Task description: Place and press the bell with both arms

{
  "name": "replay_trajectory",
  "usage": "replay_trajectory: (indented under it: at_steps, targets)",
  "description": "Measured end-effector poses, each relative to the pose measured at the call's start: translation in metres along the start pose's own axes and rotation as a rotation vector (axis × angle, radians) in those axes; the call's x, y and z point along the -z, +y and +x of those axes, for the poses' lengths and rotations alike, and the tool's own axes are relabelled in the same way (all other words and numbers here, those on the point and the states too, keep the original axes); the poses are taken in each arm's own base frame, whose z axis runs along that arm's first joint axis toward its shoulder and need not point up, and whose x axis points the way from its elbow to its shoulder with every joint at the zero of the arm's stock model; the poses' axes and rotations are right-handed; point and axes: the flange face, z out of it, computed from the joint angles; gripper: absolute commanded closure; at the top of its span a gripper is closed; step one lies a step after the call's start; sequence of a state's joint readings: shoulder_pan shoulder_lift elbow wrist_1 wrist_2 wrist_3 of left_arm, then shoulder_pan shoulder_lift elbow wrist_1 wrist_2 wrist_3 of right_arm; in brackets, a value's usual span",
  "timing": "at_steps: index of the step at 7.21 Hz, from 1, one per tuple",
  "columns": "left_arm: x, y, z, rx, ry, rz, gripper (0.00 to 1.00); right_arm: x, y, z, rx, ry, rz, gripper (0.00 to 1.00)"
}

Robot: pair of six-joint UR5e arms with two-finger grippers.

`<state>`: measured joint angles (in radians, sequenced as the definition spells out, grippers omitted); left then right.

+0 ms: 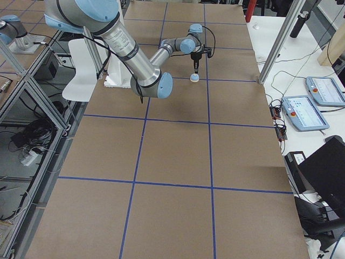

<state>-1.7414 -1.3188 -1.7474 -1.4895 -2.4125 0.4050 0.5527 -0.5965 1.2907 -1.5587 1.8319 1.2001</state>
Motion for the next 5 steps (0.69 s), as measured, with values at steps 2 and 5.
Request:
replay_trajectory:
  at_steps: [2,5]
  targets:
    - [0.0,0.0,-0.001,0.002,0.001,-0.001,0.0,0.029,-0.02,0.011,-0.019,-0.046,-0.007,0.01]
    - [0.0,-0.007,0.002,0.042,-0.008,0.011,0.0,0.047,-0.062,0.104,-0.015,-0.061,0.008,0.0]
